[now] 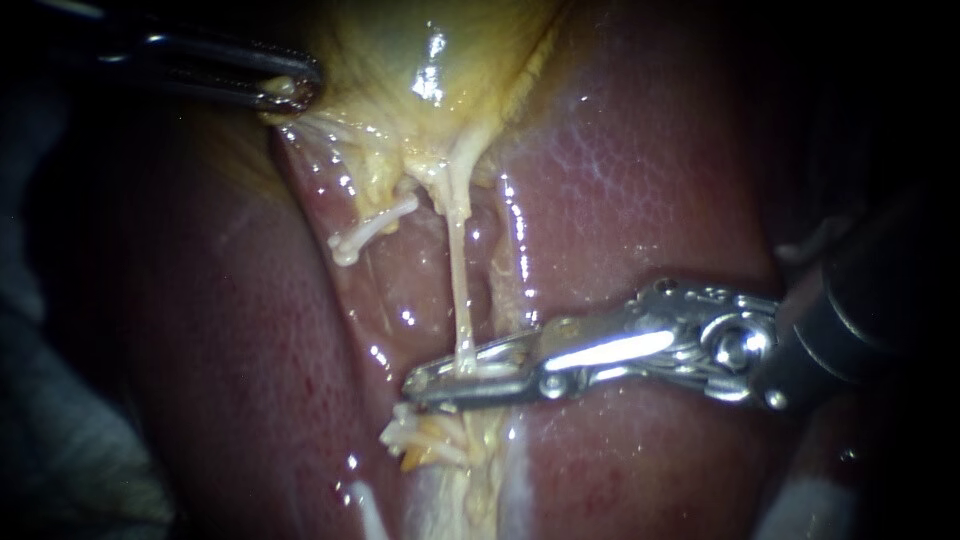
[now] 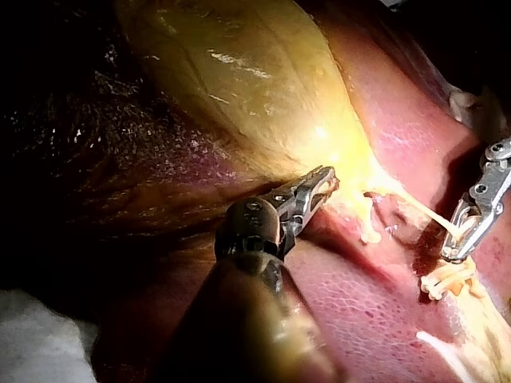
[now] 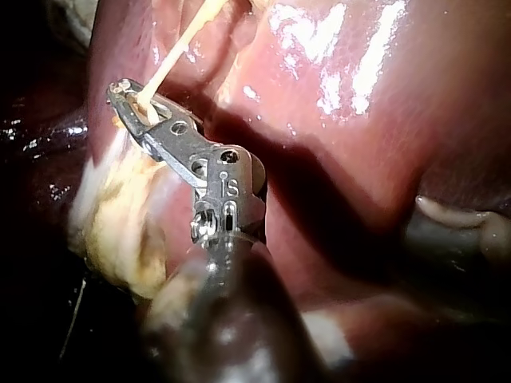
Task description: Clipping first clip right tube
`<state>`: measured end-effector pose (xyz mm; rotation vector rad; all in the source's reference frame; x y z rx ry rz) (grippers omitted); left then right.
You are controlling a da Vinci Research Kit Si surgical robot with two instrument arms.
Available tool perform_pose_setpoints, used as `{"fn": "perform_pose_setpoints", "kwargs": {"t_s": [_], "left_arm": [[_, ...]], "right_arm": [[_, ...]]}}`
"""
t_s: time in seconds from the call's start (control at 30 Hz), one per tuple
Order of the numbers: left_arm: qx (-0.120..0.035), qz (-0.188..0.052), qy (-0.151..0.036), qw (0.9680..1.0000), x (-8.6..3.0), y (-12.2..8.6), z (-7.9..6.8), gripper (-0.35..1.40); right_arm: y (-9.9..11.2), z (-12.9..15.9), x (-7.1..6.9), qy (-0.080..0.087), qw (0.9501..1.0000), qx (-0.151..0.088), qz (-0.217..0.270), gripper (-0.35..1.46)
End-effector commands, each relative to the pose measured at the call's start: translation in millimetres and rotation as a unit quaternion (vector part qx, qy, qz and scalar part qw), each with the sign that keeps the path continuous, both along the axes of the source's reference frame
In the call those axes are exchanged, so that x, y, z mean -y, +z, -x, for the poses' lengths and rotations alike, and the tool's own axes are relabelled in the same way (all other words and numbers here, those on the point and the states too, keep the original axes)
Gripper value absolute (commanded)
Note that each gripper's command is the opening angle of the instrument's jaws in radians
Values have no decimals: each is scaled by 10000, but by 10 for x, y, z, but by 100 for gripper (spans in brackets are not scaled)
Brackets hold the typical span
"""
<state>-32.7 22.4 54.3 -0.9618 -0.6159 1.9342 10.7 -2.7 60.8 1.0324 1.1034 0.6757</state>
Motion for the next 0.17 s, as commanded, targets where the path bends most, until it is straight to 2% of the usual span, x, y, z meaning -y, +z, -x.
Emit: {"fn": "perform_pose_setpoints", "kwargs": {"t_s": [0.03,0.17], "left_arm": [[-1,-1,0,10000,0,0,0,-35],[-1,-1,0,10000,0,0,0,-35]], "right_arm": [[1,0,0,-6,10000,-3,9,-35],[2,0,1,-7,10000,-2,12,-35]]}}
